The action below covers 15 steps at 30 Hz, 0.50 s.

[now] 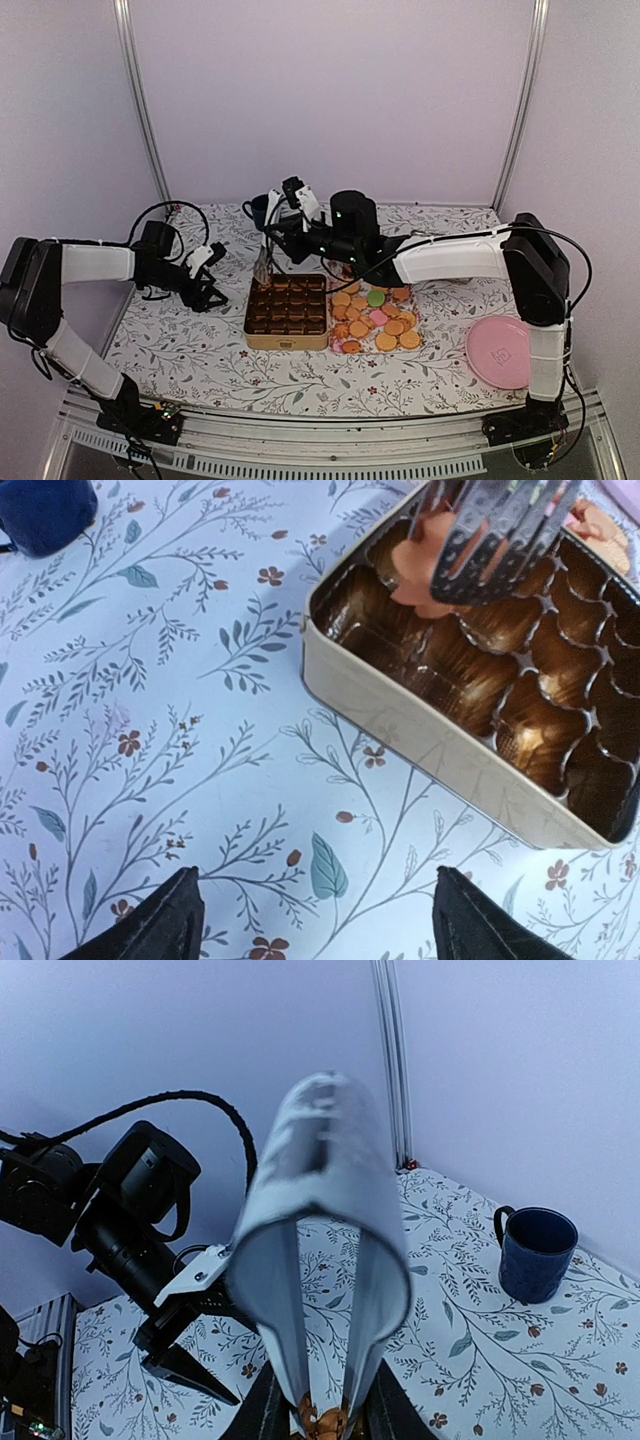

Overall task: Pack the cookies
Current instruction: Place the fake cookies in the empty pocket of the box.

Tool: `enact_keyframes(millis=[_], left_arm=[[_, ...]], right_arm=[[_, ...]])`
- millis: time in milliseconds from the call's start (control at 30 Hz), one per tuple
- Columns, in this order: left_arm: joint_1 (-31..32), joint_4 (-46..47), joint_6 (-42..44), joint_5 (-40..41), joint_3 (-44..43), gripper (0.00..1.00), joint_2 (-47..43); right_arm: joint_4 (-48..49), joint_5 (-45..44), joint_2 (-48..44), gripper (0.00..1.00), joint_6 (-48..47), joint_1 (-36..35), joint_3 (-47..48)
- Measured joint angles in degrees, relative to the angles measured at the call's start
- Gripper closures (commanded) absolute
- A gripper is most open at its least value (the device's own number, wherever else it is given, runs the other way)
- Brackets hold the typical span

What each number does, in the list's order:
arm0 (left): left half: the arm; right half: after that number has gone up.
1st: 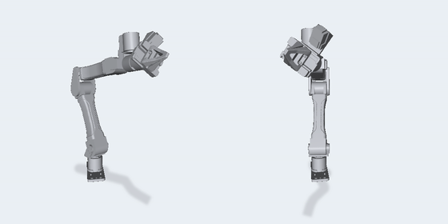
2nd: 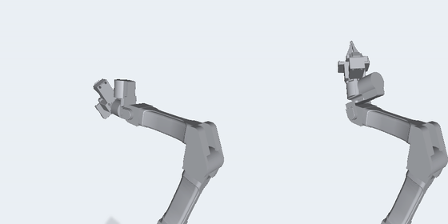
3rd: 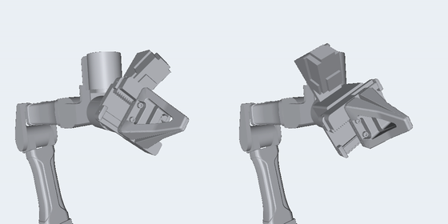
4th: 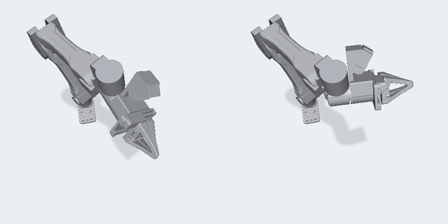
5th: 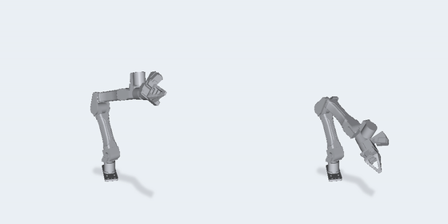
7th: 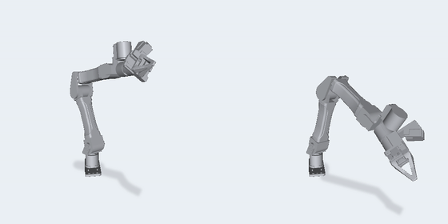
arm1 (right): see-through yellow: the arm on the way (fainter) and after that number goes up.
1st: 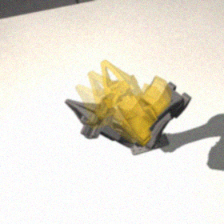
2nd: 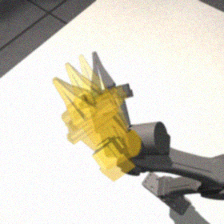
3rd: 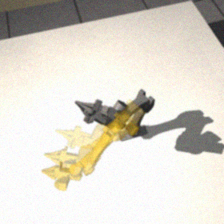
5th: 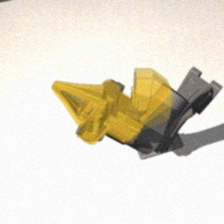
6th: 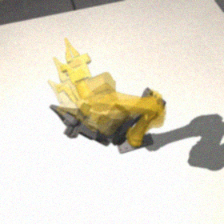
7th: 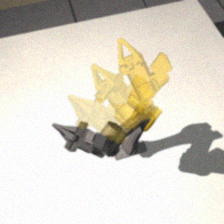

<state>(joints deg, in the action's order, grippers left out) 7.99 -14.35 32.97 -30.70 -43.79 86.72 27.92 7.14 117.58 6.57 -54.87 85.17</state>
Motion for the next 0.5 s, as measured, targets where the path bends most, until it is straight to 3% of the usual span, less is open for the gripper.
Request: enact_keyframes(millis=[500], left_arm=[[-1.1,-2.5,-0.2,-2.3,1.1,0.2,-3.1]], right_arm=[[1.3,0.5,3.7,0.9,-0.6,-0.2,1.9]])
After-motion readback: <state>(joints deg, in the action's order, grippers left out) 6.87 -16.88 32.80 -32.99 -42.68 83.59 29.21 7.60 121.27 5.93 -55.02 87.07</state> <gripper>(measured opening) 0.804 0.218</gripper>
